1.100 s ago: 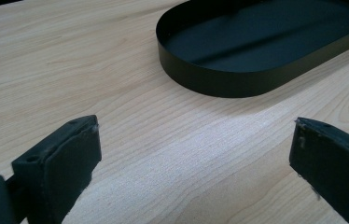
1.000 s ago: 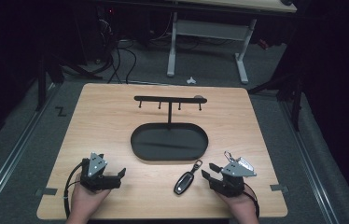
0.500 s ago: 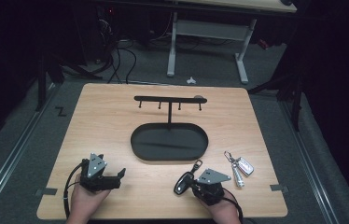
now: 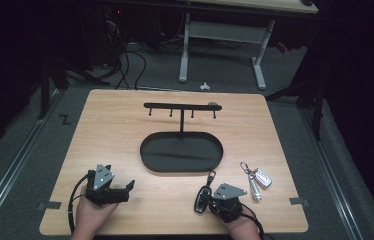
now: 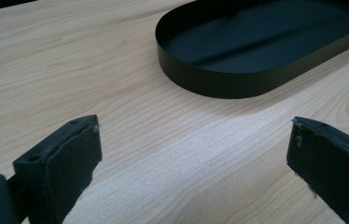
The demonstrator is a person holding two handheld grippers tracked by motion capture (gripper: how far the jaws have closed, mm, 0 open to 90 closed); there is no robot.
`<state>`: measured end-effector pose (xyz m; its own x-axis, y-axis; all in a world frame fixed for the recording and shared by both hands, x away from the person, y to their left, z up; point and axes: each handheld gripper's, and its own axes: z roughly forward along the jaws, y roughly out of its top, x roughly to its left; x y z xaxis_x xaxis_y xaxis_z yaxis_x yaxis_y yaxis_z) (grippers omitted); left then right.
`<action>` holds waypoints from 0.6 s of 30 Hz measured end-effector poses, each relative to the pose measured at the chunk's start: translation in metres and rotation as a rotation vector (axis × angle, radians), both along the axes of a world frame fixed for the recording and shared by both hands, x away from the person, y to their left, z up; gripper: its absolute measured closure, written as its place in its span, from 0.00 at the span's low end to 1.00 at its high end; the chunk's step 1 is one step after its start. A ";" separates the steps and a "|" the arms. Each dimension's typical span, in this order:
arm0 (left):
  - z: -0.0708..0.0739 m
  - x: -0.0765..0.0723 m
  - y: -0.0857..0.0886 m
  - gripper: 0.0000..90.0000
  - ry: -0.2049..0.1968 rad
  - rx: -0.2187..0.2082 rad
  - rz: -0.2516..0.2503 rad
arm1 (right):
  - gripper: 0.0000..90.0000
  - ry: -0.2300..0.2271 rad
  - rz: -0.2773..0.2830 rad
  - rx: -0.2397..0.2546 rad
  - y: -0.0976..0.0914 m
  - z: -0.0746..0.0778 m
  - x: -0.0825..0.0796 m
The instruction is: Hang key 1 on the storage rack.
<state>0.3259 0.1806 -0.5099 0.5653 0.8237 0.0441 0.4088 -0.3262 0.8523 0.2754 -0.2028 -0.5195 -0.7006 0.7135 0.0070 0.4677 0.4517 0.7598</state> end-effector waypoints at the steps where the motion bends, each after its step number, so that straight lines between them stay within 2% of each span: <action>1: 0.000 0.000 0.000 0.04 -0.002 -0.001 -0.001 | 1.00 0.004 -0.009 -0.002 -0.004 0.000 -0.001; 2: 0.000 0.001 -0.001 0.04 -0.002 -0.004 -0.003 | 1.00 0.005 -0.017 -0.001 -0.008 0.000 -0.001; 3: 0.000 0.002 -0.002 0.04 -0.001 -0.004 -0.005 | 1.00 0.010 -0.037 -0.001 -0.019 -0.001 -0.002; 5: 0.000 0.002 -0.003 0.04 0.000 -0.006 -0.009 | 1.00 0.013 -0.046 -0.002 -0.023 0.000 -0.002; 6: 0.000 0.003 -0.003 0.04 0.000 -0.006 -0.012 | 1.00 0.018 -0.075 -0.005 -0.035 0.000 -0.002; 7: 0.000 0.003 -0.004 0.04 0.000 -0.006 -0.013 | 1.00 0.018 -0.075 -0.005 -0.035 0.000 -0.002; 10: 0.000 0.004 -0.006 0.04 -0.001 -0.008 -0.020 | 1.00 0.014 -0.112 -0.013 -0.050 0.000 -0.003; 13: 0.000 0.006 -0.008 0.04 -0.001 -0.006 -0.027 | 1.00 0.029 -0.156 -0.002 -0.065 -0.001 -0.002; 17: 0.000 0.007 -0.009 0.04 0.001 -0.003 -0.033 | 1.00 0.010 -0.175 0.020 -0.069 0.004 -0.003; 18: 0.000 0.007 -0.010 0.04 0.002 -0.001 -0.034 | 1.00 -0.008 -0.168 0.028 -0.065 0.008 -0.002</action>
